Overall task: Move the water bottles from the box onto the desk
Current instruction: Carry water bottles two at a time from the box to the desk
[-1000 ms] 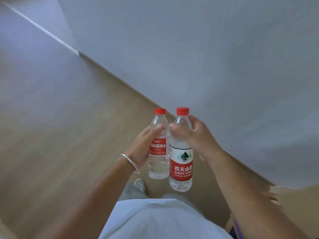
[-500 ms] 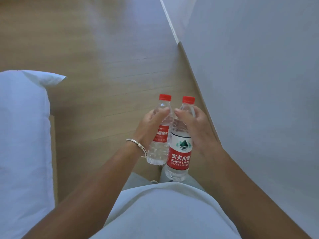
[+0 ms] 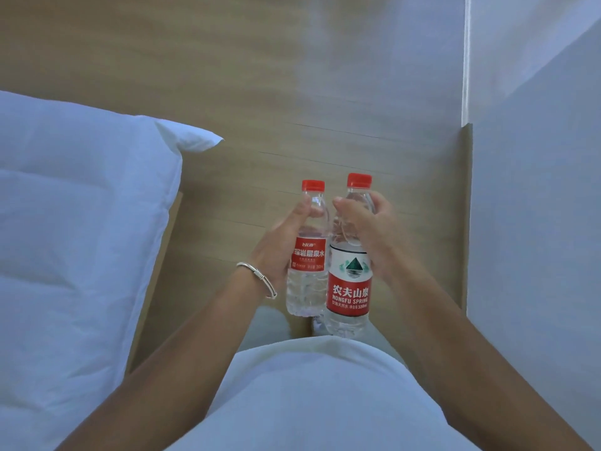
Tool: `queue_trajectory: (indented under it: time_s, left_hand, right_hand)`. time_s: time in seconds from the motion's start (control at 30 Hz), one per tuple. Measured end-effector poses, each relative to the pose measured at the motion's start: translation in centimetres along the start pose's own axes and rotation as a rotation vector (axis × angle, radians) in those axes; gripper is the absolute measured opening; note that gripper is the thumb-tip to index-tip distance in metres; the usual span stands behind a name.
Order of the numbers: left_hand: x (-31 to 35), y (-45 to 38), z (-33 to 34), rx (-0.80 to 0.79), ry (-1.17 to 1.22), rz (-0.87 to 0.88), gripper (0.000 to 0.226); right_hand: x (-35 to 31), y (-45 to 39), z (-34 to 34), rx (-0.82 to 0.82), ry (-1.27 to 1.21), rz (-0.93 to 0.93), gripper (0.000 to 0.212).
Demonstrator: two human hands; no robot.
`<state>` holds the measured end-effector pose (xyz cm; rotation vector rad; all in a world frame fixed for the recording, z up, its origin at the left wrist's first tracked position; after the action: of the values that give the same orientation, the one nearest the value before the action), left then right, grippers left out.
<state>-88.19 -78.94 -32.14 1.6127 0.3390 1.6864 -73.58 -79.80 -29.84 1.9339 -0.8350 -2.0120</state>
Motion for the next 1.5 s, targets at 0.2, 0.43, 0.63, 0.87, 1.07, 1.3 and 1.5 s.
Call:
queue_trajectory:
  time_s: [0.2, 0.43, 0.63, 0.87, 1.07, 1.3, 1.5]
  left_hand:
    - [5.7, -4.8, -4.3, 0.180, 0.028, 0.043, 0.061]
    - [11.6, -11.1, -11.6, 0.351, 0.162, 0.029, 0.056]
    - [19.6, -17.6, -19.8, 0.321, 0.228, 0.065, 0.050]
    - [27.6, -23.2, -28.8, 0.372, 0.313, 0.088, 0.043]
    - [33.8, -27.8, -34.2, 0.424, 0.396, 0.114, 0.043]
    - [41.0, -35.0, -39.8, 0.572, 0.453, 0.159, 0.042]
    - [47.9, -39.4, -44.1, 0.725, 0.537, 0.171, 0.050]
  right_hand:
    - [-5.1, -8.1, 4.3, -0.149, 0.029, 0.012, 0.009]
    - [-10.2, -17.2, 11.4, -0.198, 0.049, 0.059, 0.016]
    - [-16.6, -26.1, 19.6, -0.213, 0.142, 0.046, 0.020]
    - [-23.9, -34.9, 28.8, -0.285, 0.199, 0.010, 0.013]
    - [-29.4, -41.8, 34.4, -0.355, 0.225, -0.031, 0.012]
    - [-35.5, -52.6, 40.5, -0.538, 0.293, -0.058, 0.014]
    - [-41.5, -60.9, 46.6, -0.726, 0.354, -0.060, 0.013]
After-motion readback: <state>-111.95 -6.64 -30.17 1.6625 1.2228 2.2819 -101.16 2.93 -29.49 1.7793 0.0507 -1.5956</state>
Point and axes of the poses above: each hand's wrist, its own y-axis away from the middle knuckle, its own z-axis out of the palm, x = y × z, the point moved 7 cm from there along -y, towards the middle knuckle, and after that the axes turned 1 degree about -x, right-handed, at the moved point
